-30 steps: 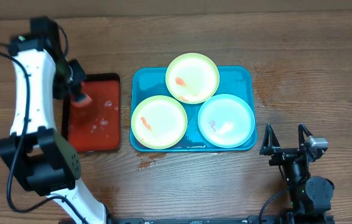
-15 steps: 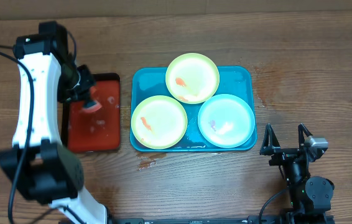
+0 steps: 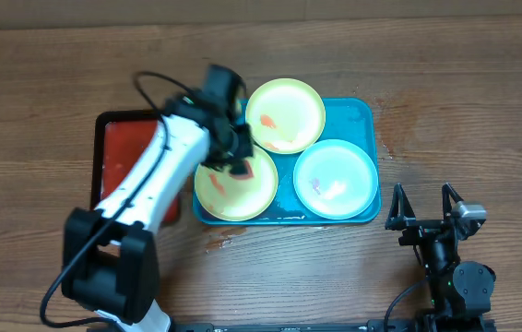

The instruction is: Clean dirty plates on tray and stack at the side

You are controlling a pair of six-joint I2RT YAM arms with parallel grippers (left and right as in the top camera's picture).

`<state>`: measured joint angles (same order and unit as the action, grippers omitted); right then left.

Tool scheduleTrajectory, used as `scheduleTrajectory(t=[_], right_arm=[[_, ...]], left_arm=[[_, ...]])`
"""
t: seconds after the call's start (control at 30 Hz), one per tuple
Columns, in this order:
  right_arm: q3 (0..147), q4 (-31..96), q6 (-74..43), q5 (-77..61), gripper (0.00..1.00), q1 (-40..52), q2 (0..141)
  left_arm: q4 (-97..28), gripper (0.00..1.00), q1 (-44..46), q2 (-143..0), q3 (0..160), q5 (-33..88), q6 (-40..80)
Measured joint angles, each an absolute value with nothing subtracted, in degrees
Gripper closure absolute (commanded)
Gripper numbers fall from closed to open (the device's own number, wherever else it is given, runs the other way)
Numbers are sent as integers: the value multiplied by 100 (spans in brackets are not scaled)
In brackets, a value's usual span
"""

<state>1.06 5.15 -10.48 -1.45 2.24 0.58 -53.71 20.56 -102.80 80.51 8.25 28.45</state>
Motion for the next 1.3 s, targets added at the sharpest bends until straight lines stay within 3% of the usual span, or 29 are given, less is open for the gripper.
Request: scheduleTrajectory(t=[0.23, 0.4, 0.47, 0.5, 0.77, 0.93, 1.0, 1.03, 1.07, 1.1, 1.13, 1.3], right_arm=[[106, 515, -1048, -145, 0, 224, 58], [106, 513, -1048, -145, 0, 224, 58], [106, 517, -1046, -145, 0, 224, 58], [106, 517, -1048, -150, 0, 224, 58], [106, 517, -1046, -145, 0, 224, 58], [106, 513, -1046, -148, 0, 224, 58], [106, 517, -1046, -145, 0, 224, 58], [106, 517, -1048, -148, 0, 224, 58], [106, 515, -1046, -145, 0, 224, 58], [106, 517, -1046, -145, 0, 224, 58], [106, 517, -1046, -145, 0, 224, 58], [106, 517, -1048, -148, 0, 224, 58]], left_arm=[[-4204, 96, 2377, -10291, 6941, 311, 3741], [-4145, 80, 2377, -10294, 6716, -30, 4038], [-4016, 65, 2377, -10294, 6711, -97, 4064], [-3944, 64, 2377, -10291, 6711, -115, 4091], [-3739, 67, 2351, -10294, 6742, -40, 4060], [-4724, 65, 2128, -10294, 7428, 78, 3614], [-5349, 57, 1918, -10294, 8003, 106, 3433], [-5627, 46, 1791, -10294, 8309, 110, 3358], [-5929, 29, 1636, -10294, 8672, 113, 3258], [-6143, 5, 1492, -10291, 8978, 117, 3221], [-6342, 0, 1321, -10289, 9297, 115, 3192], [-6781, 0, 613, -10235, 10075, 102, 3129]])
